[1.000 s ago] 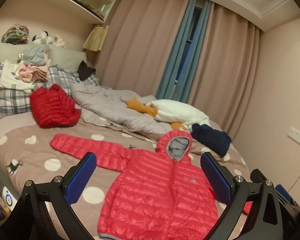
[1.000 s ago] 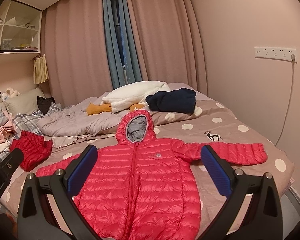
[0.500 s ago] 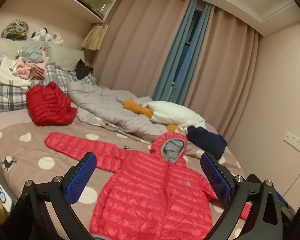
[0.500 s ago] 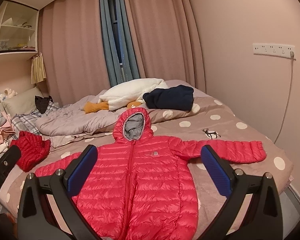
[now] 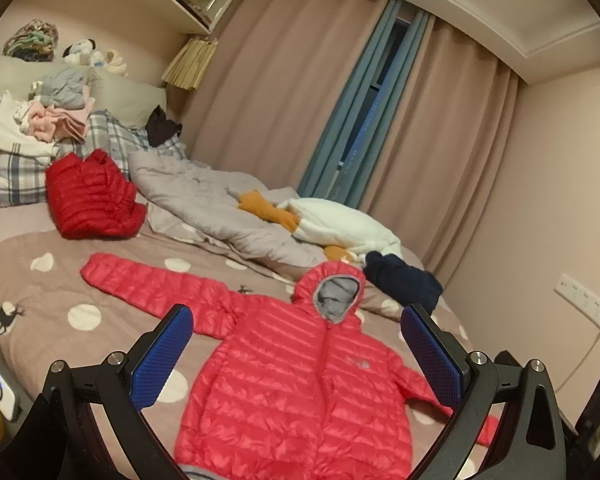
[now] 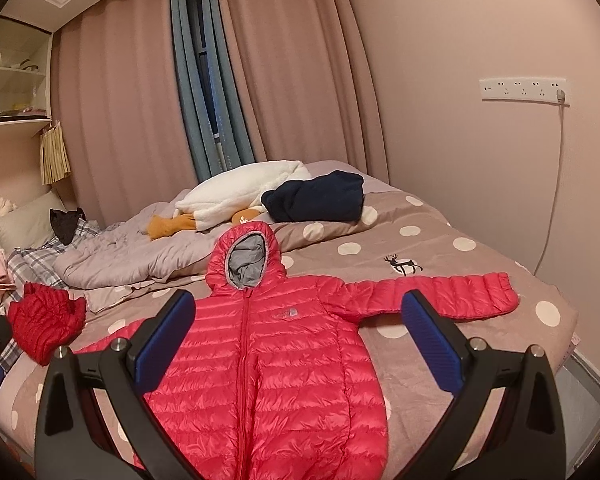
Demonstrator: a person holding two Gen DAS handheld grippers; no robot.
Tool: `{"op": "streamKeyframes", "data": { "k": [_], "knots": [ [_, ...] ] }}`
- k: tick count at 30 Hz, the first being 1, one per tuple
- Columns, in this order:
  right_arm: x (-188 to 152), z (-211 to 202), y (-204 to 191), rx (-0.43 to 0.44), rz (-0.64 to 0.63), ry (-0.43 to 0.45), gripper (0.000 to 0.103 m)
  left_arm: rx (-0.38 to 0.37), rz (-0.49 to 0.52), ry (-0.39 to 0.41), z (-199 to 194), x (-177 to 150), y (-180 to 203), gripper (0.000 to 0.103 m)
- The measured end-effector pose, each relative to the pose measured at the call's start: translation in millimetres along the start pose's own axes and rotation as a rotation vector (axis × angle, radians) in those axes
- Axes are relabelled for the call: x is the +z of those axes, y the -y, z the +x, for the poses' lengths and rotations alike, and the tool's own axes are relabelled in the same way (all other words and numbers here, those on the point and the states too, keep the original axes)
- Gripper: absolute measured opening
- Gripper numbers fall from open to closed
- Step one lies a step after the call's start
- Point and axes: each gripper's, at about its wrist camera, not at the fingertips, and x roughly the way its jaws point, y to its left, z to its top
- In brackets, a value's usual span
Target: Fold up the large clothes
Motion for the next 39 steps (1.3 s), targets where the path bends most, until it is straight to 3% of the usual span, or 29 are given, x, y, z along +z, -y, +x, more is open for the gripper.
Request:
{"op": "streamKeyframes", "data": {
  "k": [39],
  "knots": [
    [-4,12,-17,0.04,-0.096,-0.037,0.103,-0.039,-0.002,-0.041,1,-1,2,0.102]
  ]
}}
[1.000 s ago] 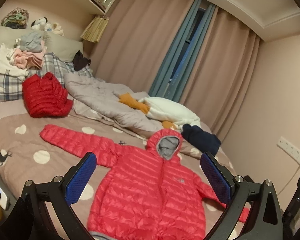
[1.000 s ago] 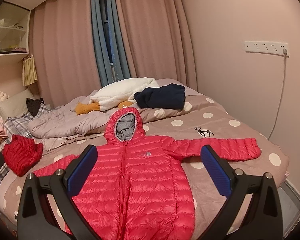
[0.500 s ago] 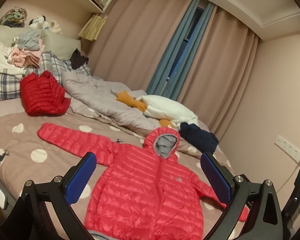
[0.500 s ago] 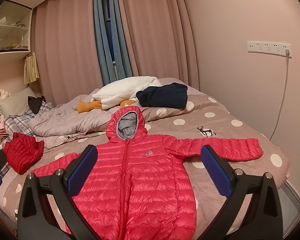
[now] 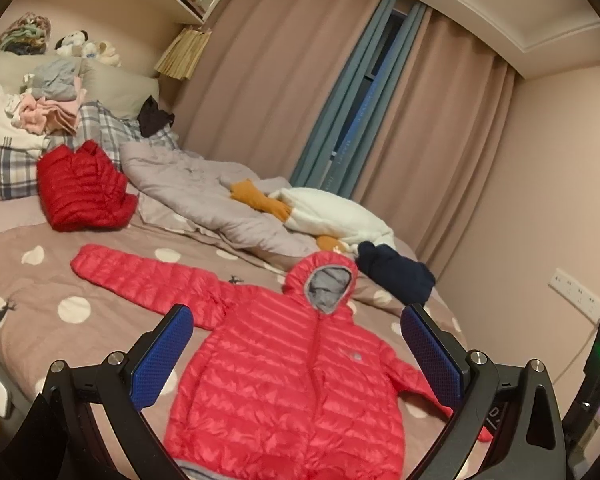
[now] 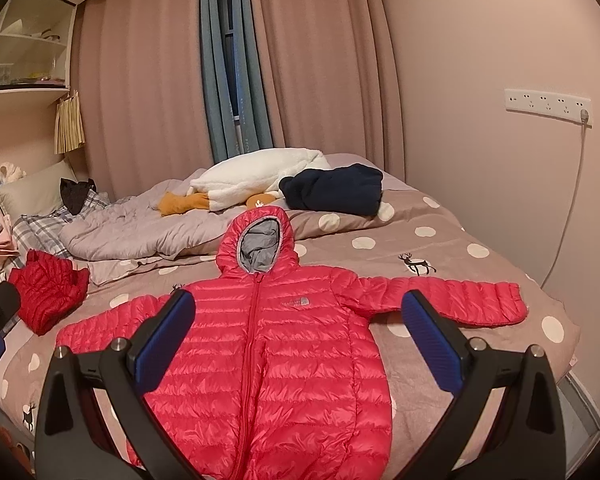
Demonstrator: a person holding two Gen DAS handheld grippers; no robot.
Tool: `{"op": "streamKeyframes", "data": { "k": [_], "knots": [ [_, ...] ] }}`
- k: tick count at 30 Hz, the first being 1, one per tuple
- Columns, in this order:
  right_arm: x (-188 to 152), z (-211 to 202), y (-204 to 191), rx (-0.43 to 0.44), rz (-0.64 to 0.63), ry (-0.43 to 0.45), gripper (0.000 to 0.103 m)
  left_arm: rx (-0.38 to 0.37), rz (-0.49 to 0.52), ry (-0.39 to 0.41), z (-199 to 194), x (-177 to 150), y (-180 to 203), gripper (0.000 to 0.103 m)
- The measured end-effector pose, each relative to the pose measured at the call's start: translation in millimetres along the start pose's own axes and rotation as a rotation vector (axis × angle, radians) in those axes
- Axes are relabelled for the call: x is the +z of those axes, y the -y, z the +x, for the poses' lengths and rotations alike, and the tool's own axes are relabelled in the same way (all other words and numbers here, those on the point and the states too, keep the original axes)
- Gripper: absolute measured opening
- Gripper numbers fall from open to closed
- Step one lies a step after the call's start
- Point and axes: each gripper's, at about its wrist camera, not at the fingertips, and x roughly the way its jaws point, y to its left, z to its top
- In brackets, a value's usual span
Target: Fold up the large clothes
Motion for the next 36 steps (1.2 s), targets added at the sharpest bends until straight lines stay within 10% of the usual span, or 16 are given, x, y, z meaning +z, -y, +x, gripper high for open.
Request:
{"op": "streamKeyframes", "data": {
  "k": [36],
  "knots": [
    [-5,0,-8,0.007,0.004,-0.01,0.103,0.08,-0.007,-0.013,5,2,-9,0.102]
  ]
}}
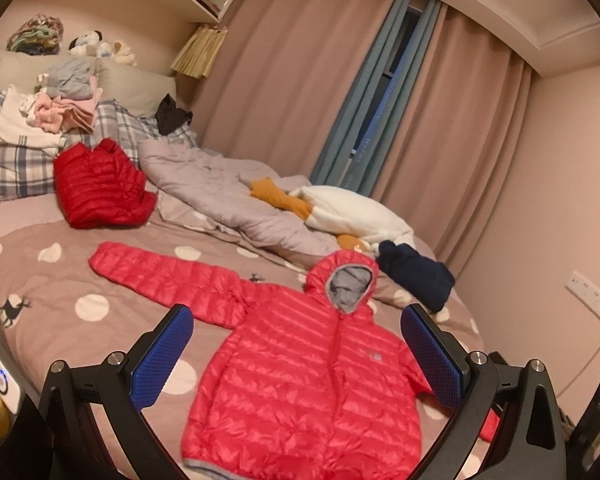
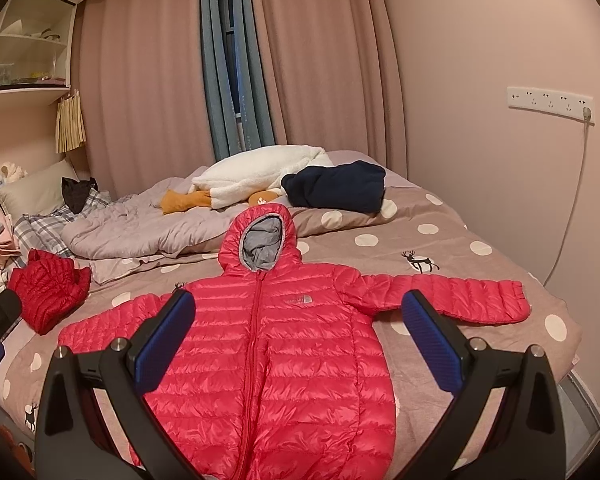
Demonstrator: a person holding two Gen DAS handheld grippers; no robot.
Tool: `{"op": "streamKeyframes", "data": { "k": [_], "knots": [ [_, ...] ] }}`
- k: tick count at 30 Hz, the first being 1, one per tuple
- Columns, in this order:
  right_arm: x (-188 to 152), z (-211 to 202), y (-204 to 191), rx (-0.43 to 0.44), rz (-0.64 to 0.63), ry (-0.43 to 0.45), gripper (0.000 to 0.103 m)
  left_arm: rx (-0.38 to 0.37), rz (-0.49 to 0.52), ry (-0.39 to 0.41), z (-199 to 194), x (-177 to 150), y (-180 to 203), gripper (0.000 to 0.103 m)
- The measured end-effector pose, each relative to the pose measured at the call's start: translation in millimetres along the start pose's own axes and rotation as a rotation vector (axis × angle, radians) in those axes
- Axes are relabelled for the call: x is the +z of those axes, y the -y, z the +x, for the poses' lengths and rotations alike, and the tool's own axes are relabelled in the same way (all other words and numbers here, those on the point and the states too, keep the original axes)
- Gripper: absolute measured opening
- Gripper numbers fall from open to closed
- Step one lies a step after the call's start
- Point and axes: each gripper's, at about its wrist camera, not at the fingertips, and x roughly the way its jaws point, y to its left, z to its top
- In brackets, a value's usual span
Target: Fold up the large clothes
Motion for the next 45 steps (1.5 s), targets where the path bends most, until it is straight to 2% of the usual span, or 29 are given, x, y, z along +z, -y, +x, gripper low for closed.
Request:
{"op": "streamKeyframes", "data": {
  "k": [7,17,22,25,27,29,32,34,35,36,38,40,42,44,45],
  "knots": [
    [2,0,-3,0.008,-0.008,0.005,0.103,0.005,-0.001,-0.003,2,0,0,0.102],
    [2,20,4,0.002,0.023,-0.044,0.103,0.078,0.008,-0.056,29,-3,-4,0.102],
    [5,40,18,0.003,0.05,-0.064,0.103,0.119,0.006,-0.061,47,-3,-10,0.102],
    [10,71,38,-0.001,0.101,-0.102,0.103,0.122,-0.016,-0.034,69,4,-24,0.102],
    [13,95,56,-0.035,0.127,-0.117,0.103,0.125,-0.05,-0.013,89,8,-40,0.102],
    [16,118,73,-0.107,0.136,-0.139,0.103,0.138,-0.063,-0.004,115,13,-64,0.102],
    [19,154,113,-0.258,0.175,-0.148,0.103,0.224,-0.079,-0.03,151,18,-102,0.102],
    [19,174,143,-0.313,0.235,-0.176,0.103,0.286,-0.125,-0.009,170,17,-136,0.102],
    [19,185,161,-0.321,0.279,-0.19,0.103,0.341,-0.17,-0.027,182,15,-158,0.102],
    [18,192,173,-0.319,0.315,-0.201,0.103,0.362,-0.218,-0.045,192,13,-175,0.102],
    [9,210,209,-0.283,0.429,-0.241,0.102,0.347,-0.336,-0.065,210,0,-215,0.102],
    [-8,226,245,-0.249,0.581,-0.269,0.1,0.329,-0.423,-0.147,229,-14,-246,0.102],
    [-29,234,272,-0.306,0.714,-0.305,0.099,0.275,-0.562,-0.214,241,-33,-276,0.102],
    [-44,238,293,-0.347,0.78,-0.31,0.099,0.244,-0.667,-0.191,242,-46,-292,0.102],
    [-49,240,303,-0.365,0.796,-0.31,0.097,0.227,-0.672,-0.151,238,-45,-293,0.102]
  ]
}}
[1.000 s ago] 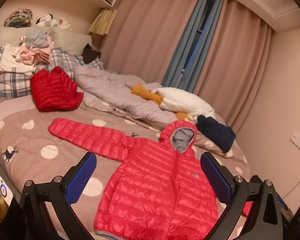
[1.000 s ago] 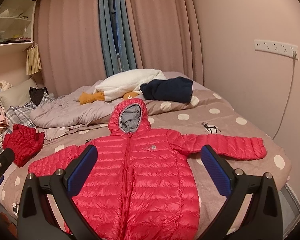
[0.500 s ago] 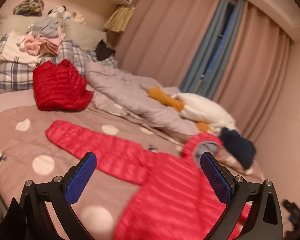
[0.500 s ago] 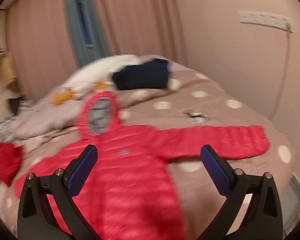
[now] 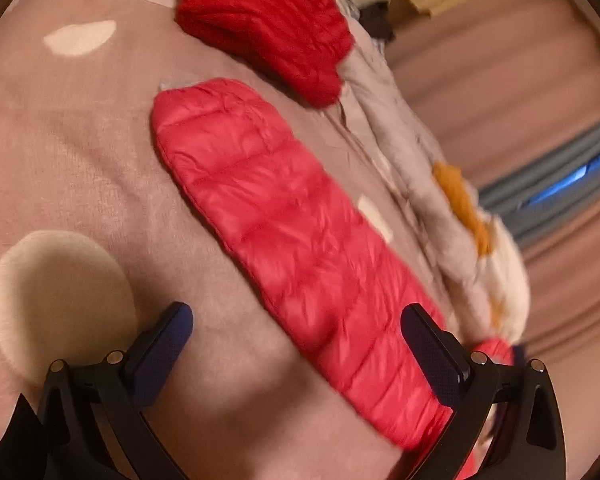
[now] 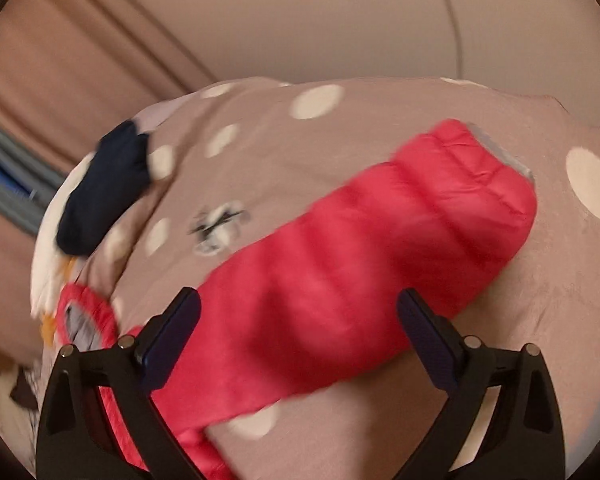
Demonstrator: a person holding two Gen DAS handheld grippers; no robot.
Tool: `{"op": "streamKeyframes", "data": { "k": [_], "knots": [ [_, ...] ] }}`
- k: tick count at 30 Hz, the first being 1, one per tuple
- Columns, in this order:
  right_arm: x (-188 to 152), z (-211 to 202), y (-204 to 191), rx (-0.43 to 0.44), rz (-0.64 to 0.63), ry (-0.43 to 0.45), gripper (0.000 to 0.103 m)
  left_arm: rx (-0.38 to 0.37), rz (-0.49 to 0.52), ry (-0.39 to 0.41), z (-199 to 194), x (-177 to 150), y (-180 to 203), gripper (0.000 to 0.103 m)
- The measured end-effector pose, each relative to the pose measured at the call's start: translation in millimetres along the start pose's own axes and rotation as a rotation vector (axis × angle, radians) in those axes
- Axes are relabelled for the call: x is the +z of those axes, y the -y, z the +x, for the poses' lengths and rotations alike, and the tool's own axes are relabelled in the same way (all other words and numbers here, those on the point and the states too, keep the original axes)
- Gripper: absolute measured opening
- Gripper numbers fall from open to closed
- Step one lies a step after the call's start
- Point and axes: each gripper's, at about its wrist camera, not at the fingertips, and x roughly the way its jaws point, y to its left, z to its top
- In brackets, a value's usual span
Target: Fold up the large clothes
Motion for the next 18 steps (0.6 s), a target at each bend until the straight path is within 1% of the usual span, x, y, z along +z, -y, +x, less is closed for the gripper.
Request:
{"op": "streamKeyframes", "data": {
  "k": [1,2,3,4,6,7,8,9,10,11,12,13,14,15,16,17,18],
  "knots": [
    [3,5,8,-0.016,0.023,-0.003,0.097,-0.036,0.004,0.027,-4,-1,1,0.102],
    [6,9,19,-0.013,0.07,-0.006,0.097,-0.085,0.006,0.019,-4,-1,3,0.102],
    [7,12,27,0.008,0.106,-0.006,0.097,-0.125,0.0,-0.009,1,0,4,0.102],
    [8,16,37,0.051,0.149,-0.002,0.097,-0.152,-0.005,-0.033,7,0,7,0.102],
    [6,18,48,0.119,0.217,0.016,0.097,-0.144,0.031,-0.023,15,-2,17,0.102],
    [4,19,52,0.154,0.249,0.035,0.097,-0.146,0.059,-0.031,21,-3,23,0.102],
    [4,19,54,0.195,0.277,0.05,0.097,-0.141,0.097,-0.055,28,-5,32,0.102],
    [2,20,57,0.242,0.304,0.06,0.097,-0.124,0.125,-0.064,33,-6,38,0.102],
    [2,22,60,0.264,0.325,0.057,0.095,-0.13,0.161,-0.066,34,-11,45,0.102],
    [0,19,60,0.256,0.331,0.056,0.088,-0.144,0.176,-0.077,39,-10,46,0.101],
    [-1,15,61,0.234,0.345,0.055,0.079,-0.14,0.194,-0.097,41,-12,48,0.096],
    [-3,11,67,0.226,0.39,0.065,0.078,-0.126,0.19,-0.103,42,-13,48,0.076],
    [-5,5,76,0.245,0.448,0.082,0.079,-0.123,0.146,-0.119,44,-11,41,0.055],
    [-8,0,85,0.285,0.514,0.104,0.079,-0.12,0.093,-0.126,50,-8,34,0.047],
    [-11,-6,94,0.309,0.582,0.123,0.079,-0.105,0.042,-0.121,53,-6,27,0.036],
    [-12,-10,99,0.304,0.613,0.138,0.079,-0.096,0.014,-0.115,54,-4,21,0.025],
    [-14,-17,100,0.279,0.624,0.155,0.079,-0.087,0.009,-0.113,53,-5,17,0.02]
  ]
}}
